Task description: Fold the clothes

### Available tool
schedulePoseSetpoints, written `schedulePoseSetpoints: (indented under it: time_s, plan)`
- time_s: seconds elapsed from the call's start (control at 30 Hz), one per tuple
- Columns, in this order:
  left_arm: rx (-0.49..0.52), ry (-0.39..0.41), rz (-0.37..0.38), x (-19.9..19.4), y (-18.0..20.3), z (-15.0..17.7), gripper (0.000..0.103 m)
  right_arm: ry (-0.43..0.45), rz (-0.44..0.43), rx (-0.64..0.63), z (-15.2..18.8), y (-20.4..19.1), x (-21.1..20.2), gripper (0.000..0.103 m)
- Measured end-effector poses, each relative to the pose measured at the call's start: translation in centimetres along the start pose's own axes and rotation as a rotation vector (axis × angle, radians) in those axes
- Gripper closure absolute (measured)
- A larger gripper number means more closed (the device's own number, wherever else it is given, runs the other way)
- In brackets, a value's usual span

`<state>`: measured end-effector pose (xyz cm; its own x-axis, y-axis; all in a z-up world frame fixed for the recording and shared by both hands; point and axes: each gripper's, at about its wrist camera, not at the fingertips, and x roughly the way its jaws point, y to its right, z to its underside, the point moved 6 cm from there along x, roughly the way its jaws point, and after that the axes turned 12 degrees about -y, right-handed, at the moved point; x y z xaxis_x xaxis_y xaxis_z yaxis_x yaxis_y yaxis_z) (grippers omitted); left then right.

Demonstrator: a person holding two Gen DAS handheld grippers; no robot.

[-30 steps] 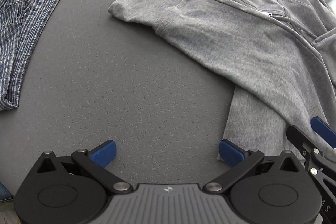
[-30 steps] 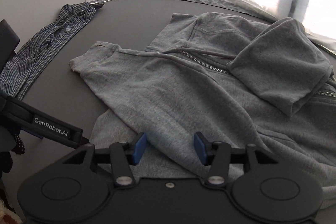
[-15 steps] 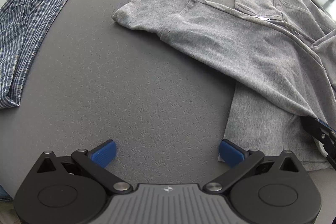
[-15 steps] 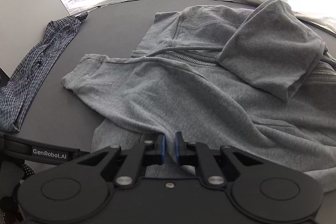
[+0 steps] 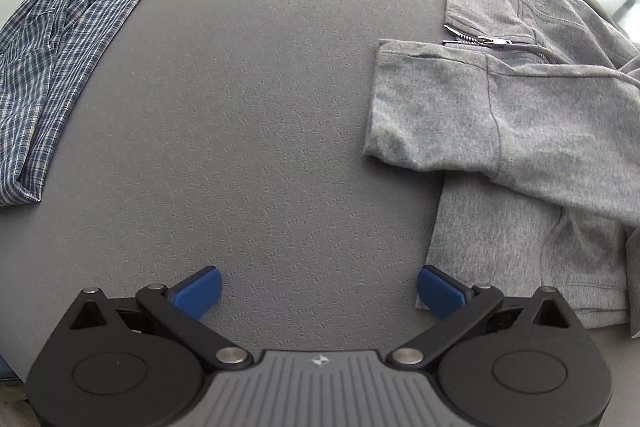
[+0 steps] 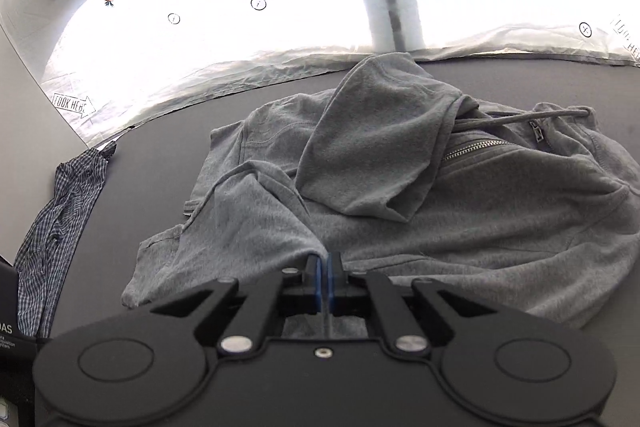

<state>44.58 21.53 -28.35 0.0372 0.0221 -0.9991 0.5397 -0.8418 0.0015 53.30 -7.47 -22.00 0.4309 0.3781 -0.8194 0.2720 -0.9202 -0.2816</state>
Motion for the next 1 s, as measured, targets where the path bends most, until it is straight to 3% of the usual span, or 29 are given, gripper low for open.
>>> schedulePoseSetpoints:
  time_s: [0.1, 0.17, 0.37, 0.4, 0.47, 0.57, 0.63, 0.67, 0.77, 0.87, 0.93, 1.0]
  plan:
    - [-0.006, 0.028, -0.001, 0.0, 0.0, 0.5, 0.000, 0.088, 0.074, 0.089, -0.4, 4.7, -3.4, 0.100]
    - [-0.009, 0.044, -0.001, 0.5, -0.2, 1.5, 0.000, 0.171, 0.176, 0.171, -0.4, 9.1, -6.7, 0.100]
    - [-0.020, 0.075, -0.005, 0.2, 0.3, 1.9, 0.000, 0.358, 0.570, 0.465, 1.3, 23.5, -15.6, 0.100]
    - [-0.023, 0.079, -0.005, 0.2, 0.3, 2.0, 0.000, 0.365, 0.641, 0.534, 2.1, 26.6, -17.0, 0.100]
    - [-0.032, 0.084, -0.008, 0.3, 0.3, 1.9, 0.000, 0.323, 0.652, 0.649, 3.3, 30.0, -17.8, 0.099]
    - [-0.045, 0.080, -0.013, 0.6, -0.2, 2.5, 0.000, 0.194, 0.728, 0.728, 5.3, 32.7, -16.8, 0.092]
    - [-0.052, 0.068, -0.017, 0.9, -0.2, 2.3, 0.000, 0.170, 0.756, 0.711, 5.9, 32.1, -15.7, 0.083]
    - [-0.051, 0.063, -0.017, 1.1, -0.1, 2.0, 0.000, 0.176, 0.716, 0.730, 6.2, 31.2, -15.0, 0.077]
    - [-0.043, 0.052, -0.015, 1.5, 0.4, 1.3, 0.000, 0.182, 0.576, 0.767, 6.7, 27.7, -12.4, 0.076]
    - [-0.023, 0.066, -0.001, 1.4, 0.2, 1.6, 0.000, 0.139, 0.413, 0.676, 5.8, 22.0, -8.7, 0.069]
    - [0.023, 0.073, 0.020, 1.0, -0.2, 2.5, 0.000, 0.096, 0.268, 0.626, 5.5, 18.5, -6.6, 0.066]
    - [0.054, 0.065, 0.040, 0.8, -0.9, 3.5, 0.000, 0.028, 0.046, 0.644, 5.7, 15.6, -4.2, 0.065]
